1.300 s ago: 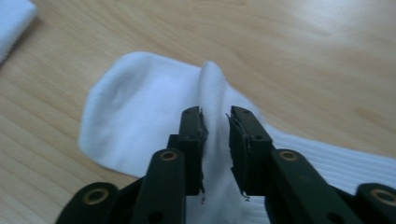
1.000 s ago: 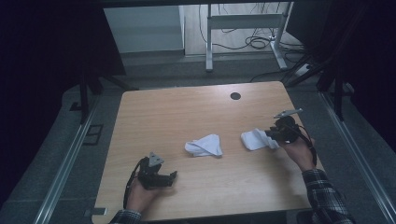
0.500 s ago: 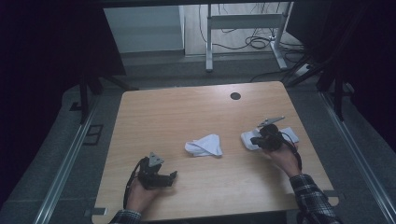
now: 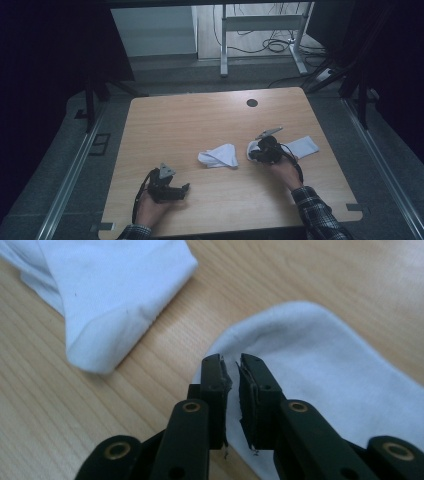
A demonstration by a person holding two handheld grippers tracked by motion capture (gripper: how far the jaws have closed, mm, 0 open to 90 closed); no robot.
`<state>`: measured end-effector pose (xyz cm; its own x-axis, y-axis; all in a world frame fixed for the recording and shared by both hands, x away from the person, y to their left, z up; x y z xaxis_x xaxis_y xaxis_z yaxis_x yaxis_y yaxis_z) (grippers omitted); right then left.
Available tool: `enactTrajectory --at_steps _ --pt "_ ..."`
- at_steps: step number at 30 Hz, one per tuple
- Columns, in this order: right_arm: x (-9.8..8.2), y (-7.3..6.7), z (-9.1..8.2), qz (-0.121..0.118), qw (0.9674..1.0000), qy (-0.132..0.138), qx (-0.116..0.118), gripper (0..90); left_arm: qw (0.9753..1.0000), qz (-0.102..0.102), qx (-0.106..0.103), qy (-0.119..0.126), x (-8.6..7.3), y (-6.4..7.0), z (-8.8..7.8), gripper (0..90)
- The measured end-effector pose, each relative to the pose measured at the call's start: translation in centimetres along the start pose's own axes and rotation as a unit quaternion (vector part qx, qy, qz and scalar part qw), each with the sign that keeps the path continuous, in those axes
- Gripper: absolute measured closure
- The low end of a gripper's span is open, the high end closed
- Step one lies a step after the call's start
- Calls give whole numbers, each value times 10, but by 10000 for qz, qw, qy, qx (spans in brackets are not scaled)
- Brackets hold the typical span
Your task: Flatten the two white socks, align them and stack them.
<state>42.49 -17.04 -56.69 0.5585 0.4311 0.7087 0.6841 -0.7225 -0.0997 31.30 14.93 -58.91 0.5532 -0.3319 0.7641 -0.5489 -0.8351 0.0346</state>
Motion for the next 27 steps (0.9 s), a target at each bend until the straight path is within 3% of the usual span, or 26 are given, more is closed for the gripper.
enactTrajectory --at_steps 6,9,12,16,18,19,21,24,25,26,27 --pt "3 21 -23 46 9996 163 -243 738 9999 -47 62 -126 4 -1 2 111" --pt "-1 38 -37 151 9989 258 -373 712 9996 -125 112 -223 9 -3 2 190" --pt "-8 52 -48 200 9982 283 -486 692 9992 -279 -86 -277 17 1 5 269" --pt "-17 69 -61 269 9971 340 -619 665 9995 -40 -230 -204 36 17 11 278" --pt "-22 76 -66 312 9965 350 -691 653 9996 -14 -253 -150 43 21 13 296" --pt "-25 80 -69 355 9961 357 -730 647 9993 33 -363 -21 58 31 19 316" --pt "-29 86 -74 378 9954 362 -797 632 9989 157 -443 60 72 41 27 329" --pt "-36 97 -81 407 9942 361 -924 614 9983 333 -465 59 91 56 43 373" --pt "-36 97 -81 407 9942 361 -924 614 9983 333 -465 59 91 56 43 389" --pt "-40 105 -86 460 9932 369 -1006 597 9977 392 -540 87 103 64 53 399" --pt "-42 107 -88 478 9928 377 -1035 591 9977 392 -540 87 103 64 53 407"
Point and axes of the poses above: each handheld gripper's, and its own axes: z roughly forward along the jaws, x roughly out of its top, y roughly to its right, the point moved 6 cm from there along z, roughly forward along the jaws, and after that the axes turned 7 degrees about y, right-handed, at the moved point
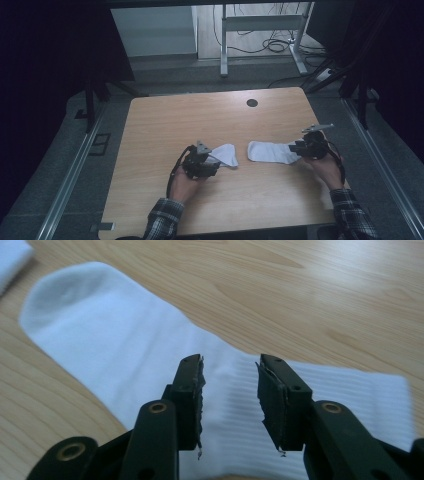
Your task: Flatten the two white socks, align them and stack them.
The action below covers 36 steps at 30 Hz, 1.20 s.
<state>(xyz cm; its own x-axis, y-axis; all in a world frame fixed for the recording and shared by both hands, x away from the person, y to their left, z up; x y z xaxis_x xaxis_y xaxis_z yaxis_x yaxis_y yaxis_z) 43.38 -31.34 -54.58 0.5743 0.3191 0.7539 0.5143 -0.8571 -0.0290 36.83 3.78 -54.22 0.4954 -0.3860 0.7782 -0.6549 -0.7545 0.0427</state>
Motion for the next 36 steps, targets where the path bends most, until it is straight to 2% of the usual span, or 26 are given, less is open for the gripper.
enactTrajectory --at_steps 1,3,5,11,13,18,25,27,29,31,32,34,36 --pt "-2 5 -2 27 10000 5 -37 582 10000 -2 -61 53 12 6 11 413" --pt "-2 8 -4 39 10000 10 -62 573 9999 -10 -108 73 17 9 16 421" --pt "-6 21 -10 98 9998 14 -168 546 9998 -14 -152 104 31 18 33 436" --pt "-11 41 -17 228 9990 53 -369 502 9997 49 -226 94 49 30 63 472" --pt "-12 47 -19 264 9988 63 -412 502 9996 42 -250 83 53 34 71 499" --pt "-15 55 -16 305 9983 46 -492 499 9995 30 -316 38 57 42 89 499" --pt "-22 67 -9 342 9967 -22 -731 461 9994 -31 -338 -36 59 51 109 498" --pt "-23 69 -8 383 9965 -20 -737 461 9995 -22 -313 -67 58 52 112 499" --pt "-28 73 -5 416 9962 -95 -757 488 9996 28 -208 -208 56 53 119 535" --pt "-31 73 -4 590 9959 -170 -664 589 9994 58 -205 -277 55 53 121 604" --pt "-32 73 -4 686 9957 -133 -601 681 9992 71 -220 -329 53 54 123 646" --pt "-33 71 -5 819 9950 -112 -566 781 9992 -21 -278 -288 53 54 123 743" --pt "-32 68 -6 802 9950 -153 -575 801 9993 43 -242 -267 53 54 121 845"
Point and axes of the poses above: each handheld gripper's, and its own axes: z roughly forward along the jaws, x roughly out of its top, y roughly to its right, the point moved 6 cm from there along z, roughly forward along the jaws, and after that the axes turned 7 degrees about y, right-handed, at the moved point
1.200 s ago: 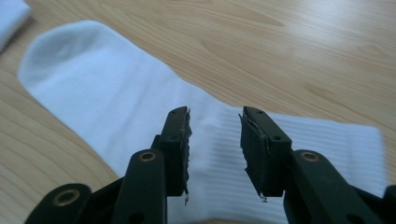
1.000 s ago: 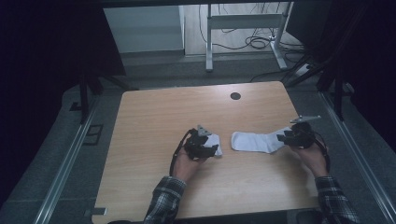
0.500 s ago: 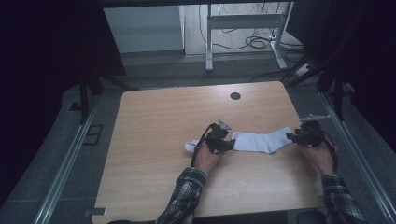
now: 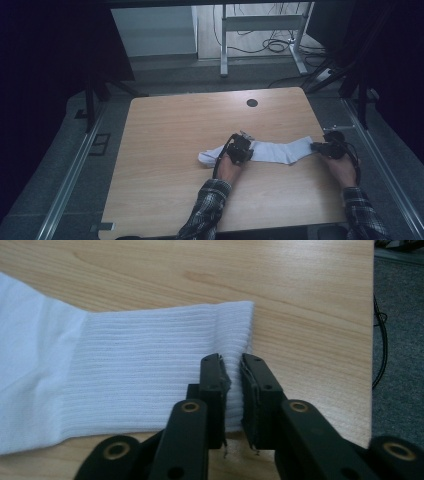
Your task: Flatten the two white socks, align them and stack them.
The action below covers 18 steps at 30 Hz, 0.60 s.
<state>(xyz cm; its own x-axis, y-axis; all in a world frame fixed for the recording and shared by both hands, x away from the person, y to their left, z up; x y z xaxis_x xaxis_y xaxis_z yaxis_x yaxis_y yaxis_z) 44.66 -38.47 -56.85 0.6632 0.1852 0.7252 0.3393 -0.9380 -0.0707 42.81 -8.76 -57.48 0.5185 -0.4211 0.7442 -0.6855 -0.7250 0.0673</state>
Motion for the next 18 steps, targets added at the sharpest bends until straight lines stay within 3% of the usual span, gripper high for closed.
enactTrajectory --at_steps 5,17,18 --pt "4 -7 -6 -157 9999 10 17 808 9999 21 -5 139 2 -1 -9 857" --pt "26 -42 -38 -633 9969 356 302 816 9989 71 -47 465 5 -7 -59 858" --pt "30 -50 -43 -677 9960 429 397 816 9987 70 -43 498 3 -11 -70 858"
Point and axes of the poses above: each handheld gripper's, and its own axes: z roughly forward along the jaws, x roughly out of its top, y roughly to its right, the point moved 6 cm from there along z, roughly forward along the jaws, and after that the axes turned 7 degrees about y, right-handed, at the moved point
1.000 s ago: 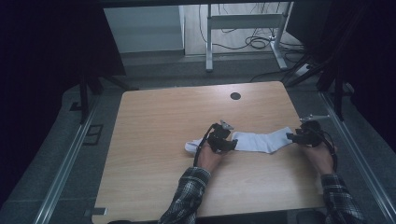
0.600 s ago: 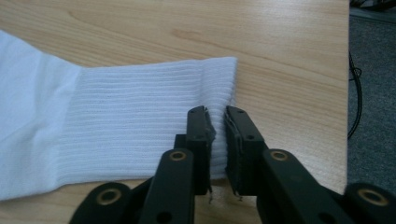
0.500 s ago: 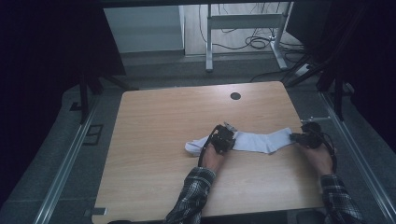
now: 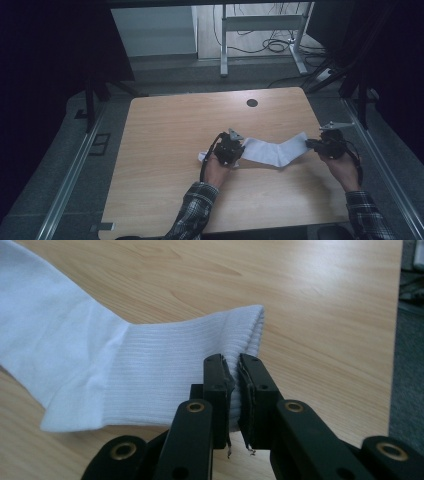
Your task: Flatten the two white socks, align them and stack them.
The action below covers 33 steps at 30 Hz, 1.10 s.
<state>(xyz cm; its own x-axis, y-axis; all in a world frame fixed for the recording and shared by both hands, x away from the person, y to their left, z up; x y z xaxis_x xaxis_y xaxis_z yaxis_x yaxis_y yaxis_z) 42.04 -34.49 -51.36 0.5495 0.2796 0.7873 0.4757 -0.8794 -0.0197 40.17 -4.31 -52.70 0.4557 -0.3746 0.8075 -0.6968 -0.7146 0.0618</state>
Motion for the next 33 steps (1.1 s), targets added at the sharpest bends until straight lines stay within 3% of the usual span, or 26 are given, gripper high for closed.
enactTrajectory --at_steps 3,9,15,16,20,22,25,28,33 --pt "3 -6 -3 8 9999 54 101 816 10000 -43 -16 24 -2 -4 -11 857" --pt "9 -37 -7 -126 9987 142 473 815 9999 -133 -22 65 -17 -16 -50 856" --pt "8 -68 -5 -355 9963 132 768 815 9998 -172 28 71 -32 -20 -75 856" --pt "7 -74 -4 -397 9959 131 805 814 9997 -232 44 37 -40 -21 -85 855" --pt "7 -89 -4 -485 9941 146 958 814 9994 -326 78 20 -54 -23 -98 855" --pt "4 -105 -3 -558 9920 134 1122 814 9992 -381 111 -6 -71 -24 -111 855" --pt "1 -116 -1 -604 9905 92 1228 814 9991 -396 130 -39 -82 -23 -117 854" --pt "-10 -134 6 -718 9877 -66 1391 813 9987 -466 161 -141 -104 -19 -126 854" --pt "-23 -143 16 -819 9863 -333 1395 811 9980 -537 179 -274 -126 -15 -124 853"
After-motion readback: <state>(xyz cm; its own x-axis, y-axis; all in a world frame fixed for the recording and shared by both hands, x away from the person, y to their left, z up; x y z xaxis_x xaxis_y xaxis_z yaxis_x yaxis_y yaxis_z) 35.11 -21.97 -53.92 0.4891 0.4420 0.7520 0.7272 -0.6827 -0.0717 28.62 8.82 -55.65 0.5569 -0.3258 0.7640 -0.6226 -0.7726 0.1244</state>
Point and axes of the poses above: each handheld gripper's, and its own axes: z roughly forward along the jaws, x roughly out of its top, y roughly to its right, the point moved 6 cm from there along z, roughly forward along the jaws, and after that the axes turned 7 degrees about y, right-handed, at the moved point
